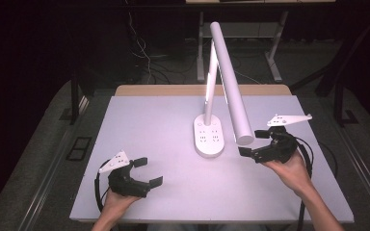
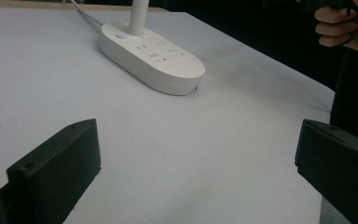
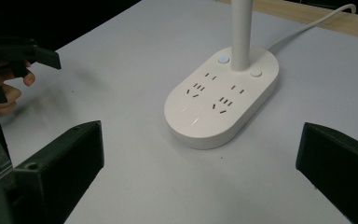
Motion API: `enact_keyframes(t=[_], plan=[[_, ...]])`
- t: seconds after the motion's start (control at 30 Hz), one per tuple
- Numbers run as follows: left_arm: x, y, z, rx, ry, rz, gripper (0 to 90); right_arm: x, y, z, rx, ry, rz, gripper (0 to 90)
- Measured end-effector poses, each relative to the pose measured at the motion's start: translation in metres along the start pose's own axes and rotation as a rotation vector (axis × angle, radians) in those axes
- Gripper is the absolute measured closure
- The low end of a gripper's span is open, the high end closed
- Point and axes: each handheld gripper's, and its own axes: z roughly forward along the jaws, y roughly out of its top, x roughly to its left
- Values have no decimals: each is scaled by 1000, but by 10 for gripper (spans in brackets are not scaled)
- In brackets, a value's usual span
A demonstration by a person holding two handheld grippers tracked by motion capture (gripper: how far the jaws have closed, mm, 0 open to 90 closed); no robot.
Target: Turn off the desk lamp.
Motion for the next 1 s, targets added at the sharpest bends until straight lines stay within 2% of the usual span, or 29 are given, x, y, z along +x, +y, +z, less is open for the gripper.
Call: enact_keyframes(t=[0.43,0.53,0.67,1.0], plan=[[-1,0,0,-4,-2,-10,0,-10,25,15,11,4,8,9],[-3,0,0,-5,-15,-6,0,-13,31,20,15,-9,-2,8],[-5,0,2,3,-20,4,0,-19,38,29,15,-7,14,8],[-2,0,0,-4,-6,-3,0,-26,54,49,20,0,26,8]])
